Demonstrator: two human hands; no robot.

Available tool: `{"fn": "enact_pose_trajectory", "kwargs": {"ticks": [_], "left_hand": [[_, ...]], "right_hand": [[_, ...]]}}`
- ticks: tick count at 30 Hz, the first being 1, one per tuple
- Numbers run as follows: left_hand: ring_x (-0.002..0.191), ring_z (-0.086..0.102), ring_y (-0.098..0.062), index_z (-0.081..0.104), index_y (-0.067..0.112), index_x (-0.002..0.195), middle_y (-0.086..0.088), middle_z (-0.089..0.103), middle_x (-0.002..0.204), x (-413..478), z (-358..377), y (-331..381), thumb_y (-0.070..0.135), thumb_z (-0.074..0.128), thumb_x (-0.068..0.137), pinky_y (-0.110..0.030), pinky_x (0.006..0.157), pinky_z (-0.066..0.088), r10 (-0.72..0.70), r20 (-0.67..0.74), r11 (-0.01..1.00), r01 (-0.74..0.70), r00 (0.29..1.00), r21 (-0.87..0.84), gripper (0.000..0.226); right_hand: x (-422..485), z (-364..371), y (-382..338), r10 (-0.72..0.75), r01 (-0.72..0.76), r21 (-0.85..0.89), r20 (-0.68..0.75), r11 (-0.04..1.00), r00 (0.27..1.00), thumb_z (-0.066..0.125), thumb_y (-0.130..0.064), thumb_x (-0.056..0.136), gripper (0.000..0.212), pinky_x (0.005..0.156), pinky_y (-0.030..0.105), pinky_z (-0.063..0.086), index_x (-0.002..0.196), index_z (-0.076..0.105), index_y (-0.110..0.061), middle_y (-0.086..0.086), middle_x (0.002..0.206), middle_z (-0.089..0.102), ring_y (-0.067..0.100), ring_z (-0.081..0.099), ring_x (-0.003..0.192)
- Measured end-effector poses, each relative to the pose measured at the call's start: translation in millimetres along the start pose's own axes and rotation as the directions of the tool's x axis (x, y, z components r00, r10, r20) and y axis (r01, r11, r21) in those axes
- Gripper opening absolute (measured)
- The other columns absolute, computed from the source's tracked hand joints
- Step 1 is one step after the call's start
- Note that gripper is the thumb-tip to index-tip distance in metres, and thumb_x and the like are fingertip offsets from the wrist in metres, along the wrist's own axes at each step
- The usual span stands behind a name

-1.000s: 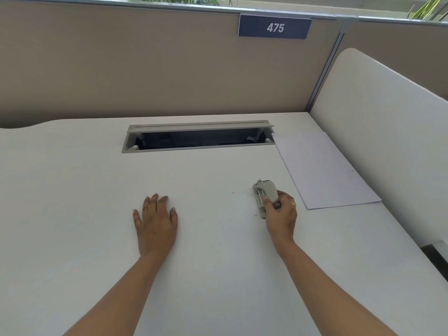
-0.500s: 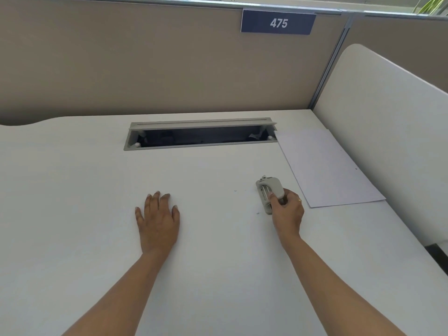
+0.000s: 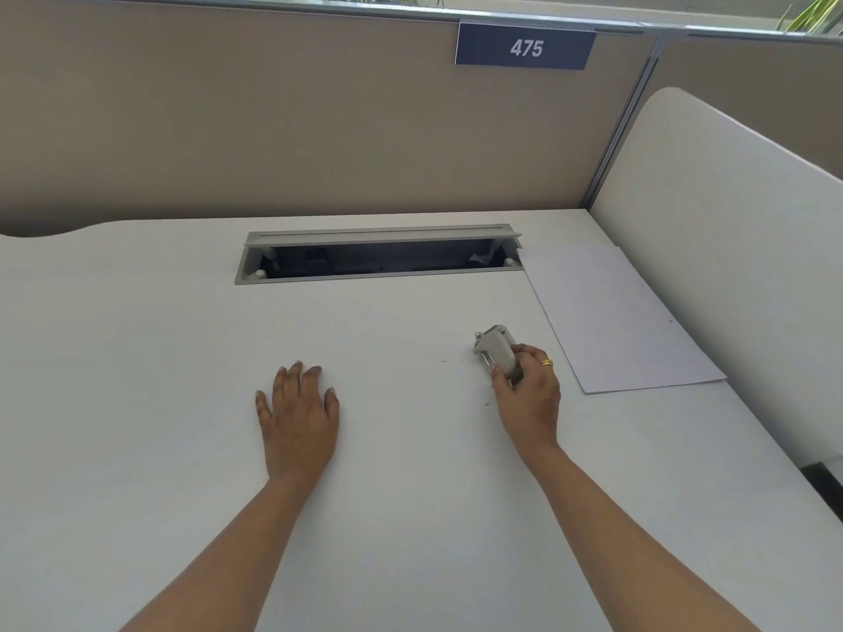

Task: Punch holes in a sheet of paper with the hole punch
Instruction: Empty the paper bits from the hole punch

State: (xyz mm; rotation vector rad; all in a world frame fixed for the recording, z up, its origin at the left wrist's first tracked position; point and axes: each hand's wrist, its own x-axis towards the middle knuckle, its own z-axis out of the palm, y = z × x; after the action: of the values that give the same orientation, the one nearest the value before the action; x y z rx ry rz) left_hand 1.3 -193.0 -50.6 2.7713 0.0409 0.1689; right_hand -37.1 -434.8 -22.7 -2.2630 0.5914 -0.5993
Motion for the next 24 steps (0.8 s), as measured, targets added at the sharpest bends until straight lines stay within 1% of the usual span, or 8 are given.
{"fn": "enact_pose_trajectory", "kwargs": {"ticks": [4,8,12,16,18,20,22,24], "left_hand": [[0.141,0.026,-0.025,0.044,0.010,0.135,-0.010,0.038,0.147,-0.2,-0.6,-0.2,0.024,0.042,0.095,-0.050,0.115,0.012,0.000,0.002,1.000,0.000,1.000,-0.004,0.042],[0.142,0.024,-0.024,0.043,0.011,0.135,-0.009,0.037,0.148,-0.1,-1.1,-0.2,0.025,0.041,0.096,-0.049,0.115,0.011,-0.002,0.005,1.000,0.002,1.000,-0.003,0.042],[0.142,0.024,-0.024,0.043,0.011,0.135,-0.009,0.036,0.148,0.3,-0.8,0.1,0.025,0.041,0.096,-0.049,0.116,0.011,-0.001,0.008,1.000,0.001,1.000,0.001,0.042],[0.142,0.025,-0.025,0.043,0.010,0.135,-0.010,0.037,0.148,0.1,-0.3,0.0,0.025,0.041,0.096,-0.050,0.115,0.011,0.002,0.006,1.000,-0.002,1.000,0.006,0.042],[0.142,0.025,-0.025,0.044,0.010,0.134,-0.010,0.038,0.147,-0.1,-0.1,-0.2,0.024,0.042,0.095,-0.050,0.115,0.012,0.005,0.002,1.000,-0.005,1.000,0.010,0.041],[0.141,0.026,-0.025,0.044,0.010,0.134,-0.010,0.039,0.147,-0.2,-0.1,-0.5,0.024,0.042,0.095,-0.050,0.115,0.012,0.005,0.002,1.000,-0.005,1.000,0.008,0.041],[0.141,0.027,-0.026,0.044,0.010,0.134,-0.011,0.039,0.146,-0.1,0.0,-0.6,0.024,0.042,0.095,-0.051,0.115,0.013,0.006,-0.001,1.000,-0.006,1.000,0.007,0.041],[0.140,0.028,-0.027,0.045,0.009,0.133,-0.011,0.040,0.146,-0.5,0.1,-0.4,0.024,0.043,0.095,-0.051,0.114,0.014,0.008,-0.007,1.000,-0.008,1.000,0.012,0.041]], "right_hand": [[6.8,-5.2,4.5,0.103,-0.100,0.114,-0.027,0.989,0.994,0.062,-0.008,0.084,0.015,0.067,0.025,0.039,0.096,0.063,0.000,0.009,0.109,0.058,0.020,0.051,0.079],[8.9,-8.1,14.1,0.231,-0.226,0.211,0.003,0.951,0.973,0.065,-0.014,0.084,0.018,0.061,0.014,0.037,0.098,0.063,-0.003,0.010,0.104,0.059,0.020,0.052,0.080],[10.9,-7.6,18.9,0.313,-0.306,0.243,0.011,0.921,0.950,0.067,-0.018,0.082,0.020,0.069,0.024,0.038,0.096,0.063,-0.005,0.014,0.104,0.062,0.022,0.054,0.083],[10.4,-6.7,15.3,0.317,-0.306,0.227,-0.014,0.925,0.948,0.066,-0.016,0.082,0.022,0.070,0.024,0.037,0.099,0.063,-0.002,0.014,0.107,0.060,0.028,0.058,0.089],[7.6,-7.4,10.6,0.305,-0.287,0.219,-0.048,0.932,0.951,0.065,-0.014,0.083,0.034,0.072,0.022,0.039,0.115,0.058,-0.002,0.012,0.120,0.055,0.020,0.054,0.086],[2.4,-8.8,3.6,0.235,-0.206,0.210,-0.124,0.956,0.964,0.062,-0.009,0.085,0.041,0.077,0.018,0.040,0.125,0.052,-0.002,0.011,0.131,0.049,0.017,0.052,0.095],[-5.9,-8.2,-6.2,0.092,-0.056,0.191,-0.182,0.980,0.979,0.057,-0.002,0.087,0.037,0.089,0.020,0.042,0.123,0.054,-0.001,0.013,0.132,0.049,0.022,0.052,0.114],[-20.5,-3.3,-15.6,-0.067,0.089,0.141,-0.150,0.986,0.986,0.054,0.006,0.086,0.033,0.097,0.023,0.042,0.117,0.059,-0.001,0.015,0.126,0.056,0.025,0.054,0.117]]}}
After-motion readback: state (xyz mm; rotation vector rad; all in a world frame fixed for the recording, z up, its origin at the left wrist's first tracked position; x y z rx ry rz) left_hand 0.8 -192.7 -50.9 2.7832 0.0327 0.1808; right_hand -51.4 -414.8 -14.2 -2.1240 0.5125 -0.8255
